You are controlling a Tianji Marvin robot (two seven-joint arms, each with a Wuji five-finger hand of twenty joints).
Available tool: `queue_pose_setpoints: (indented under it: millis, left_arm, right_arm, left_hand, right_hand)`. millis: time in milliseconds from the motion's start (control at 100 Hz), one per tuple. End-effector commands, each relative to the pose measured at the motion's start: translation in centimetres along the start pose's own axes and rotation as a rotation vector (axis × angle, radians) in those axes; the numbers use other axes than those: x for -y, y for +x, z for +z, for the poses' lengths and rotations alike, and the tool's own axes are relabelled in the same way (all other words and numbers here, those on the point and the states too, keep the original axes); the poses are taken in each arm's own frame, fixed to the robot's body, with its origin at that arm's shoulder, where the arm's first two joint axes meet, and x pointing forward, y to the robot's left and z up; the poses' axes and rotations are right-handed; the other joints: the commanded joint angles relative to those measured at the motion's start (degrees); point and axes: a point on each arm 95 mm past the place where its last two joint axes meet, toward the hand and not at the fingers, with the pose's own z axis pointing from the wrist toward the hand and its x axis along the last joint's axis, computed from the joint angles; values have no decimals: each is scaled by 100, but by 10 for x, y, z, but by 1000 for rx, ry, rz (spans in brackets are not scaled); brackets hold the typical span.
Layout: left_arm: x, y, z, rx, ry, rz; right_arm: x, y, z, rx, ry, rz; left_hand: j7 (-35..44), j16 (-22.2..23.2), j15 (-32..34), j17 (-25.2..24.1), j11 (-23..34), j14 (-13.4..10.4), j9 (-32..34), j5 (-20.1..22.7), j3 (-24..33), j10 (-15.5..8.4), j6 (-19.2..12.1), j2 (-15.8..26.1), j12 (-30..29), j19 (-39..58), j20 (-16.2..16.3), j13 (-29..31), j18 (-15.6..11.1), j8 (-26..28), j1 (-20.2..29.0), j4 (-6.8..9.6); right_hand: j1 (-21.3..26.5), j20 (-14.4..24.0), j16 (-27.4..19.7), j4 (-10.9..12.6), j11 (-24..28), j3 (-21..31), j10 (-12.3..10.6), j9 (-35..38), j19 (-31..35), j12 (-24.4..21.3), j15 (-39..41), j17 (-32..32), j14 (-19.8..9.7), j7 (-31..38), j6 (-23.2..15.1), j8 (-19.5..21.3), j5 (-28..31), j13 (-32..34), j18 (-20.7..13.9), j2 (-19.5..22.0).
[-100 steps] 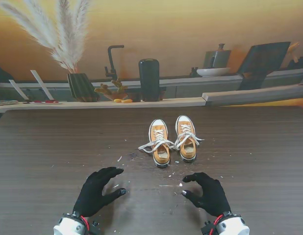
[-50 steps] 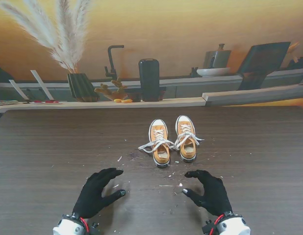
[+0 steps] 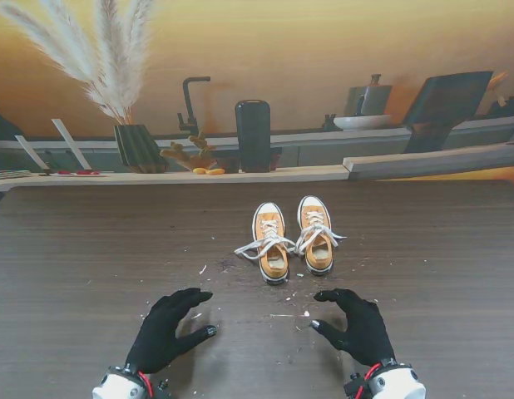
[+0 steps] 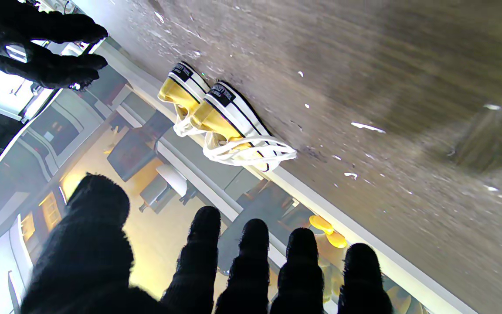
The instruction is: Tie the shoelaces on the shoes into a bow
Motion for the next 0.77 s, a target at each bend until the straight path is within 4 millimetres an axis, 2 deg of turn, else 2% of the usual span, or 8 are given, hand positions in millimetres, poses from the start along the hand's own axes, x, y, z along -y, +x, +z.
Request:
queue_pose_setpoints:
  millis: [0, 520, 760]
  left_arm:
    - [-3, 2, -4, -6, -18, 4]
    - [0, 4, -1, 5, 4, 11]
    - [-1, 2, 1, 4, -9, 7]
  right_arm:
    - [1, 2, -2, -8, 13, 0]
    - [-8, -7, -1, 16, 10, 15]
    - [-6, -6, 0, 18, 18, 6]
  left_hand:
    - [-66, -176, -133, -35, -85, -61, -122, -59, 107, 17, 65, 173, -127, -144, 104, -215, 87, -125, 54, 66]
    - [-58, -180, -144, -48, -91, -61, -122, -44, 107, 21, 59, 172, -130, -184, 136, -227, 92, -119, 60, 68]
    - [-58, -184, -149, -57, -95, -73, -129, -45, 107, 26, 62, 176, -131, -195, 144, -235, 90, -118, 60, 68]
  right_hand:
    - [-203, -72, -117, 175, -129, -243, -169, -137, -53, -91, -136, -64, -25, 37, -138, -131, -125, -160, -356, 87]
    - [-190, -77, -104, 183, -146, -242, -156, -96, -63, -97, -111, -55, -18, 52, -137, -199, -117, -166, -382, 99]
    - [-195, -75, -111, 183, -139, -236, -159, -92, -58, -92, -115, -33, -38, 65, -137, -210, -109, -168, -392, 100]
